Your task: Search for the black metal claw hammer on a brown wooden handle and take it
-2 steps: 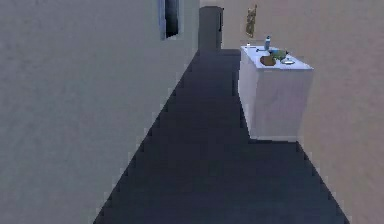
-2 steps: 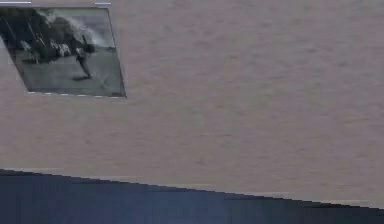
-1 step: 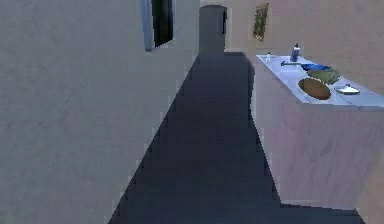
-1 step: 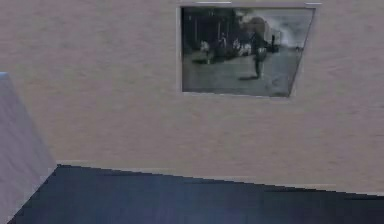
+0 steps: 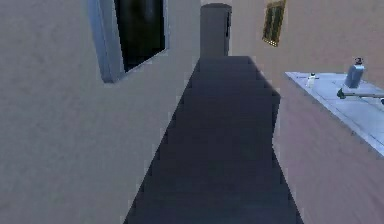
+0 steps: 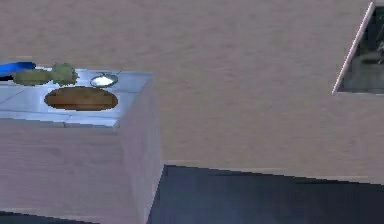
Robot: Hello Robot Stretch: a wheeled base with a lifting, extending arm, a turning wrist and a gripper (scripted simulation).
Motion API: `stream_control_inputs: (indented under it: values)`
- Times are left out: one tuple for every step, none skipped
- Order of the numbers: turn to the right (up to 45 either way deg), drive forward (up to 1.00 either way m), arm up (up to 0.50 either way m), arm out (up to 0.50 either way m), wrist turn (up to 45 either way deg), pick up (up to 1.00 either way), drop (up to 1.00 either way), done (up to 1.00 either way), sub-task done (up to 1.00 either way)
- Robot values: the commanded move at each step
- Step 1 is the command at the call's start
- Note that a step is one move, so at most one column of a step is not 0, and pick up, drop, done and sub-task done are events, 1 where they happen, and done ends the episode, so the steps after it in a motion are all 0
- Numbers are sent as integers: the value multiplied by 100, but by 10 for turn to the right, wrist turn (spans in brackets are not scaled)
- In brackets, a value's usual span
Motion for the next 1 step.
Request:
stream_control_inputs:
  values:
    - [0, 60, 0, 0, 0, 0, 0, 0, 0]
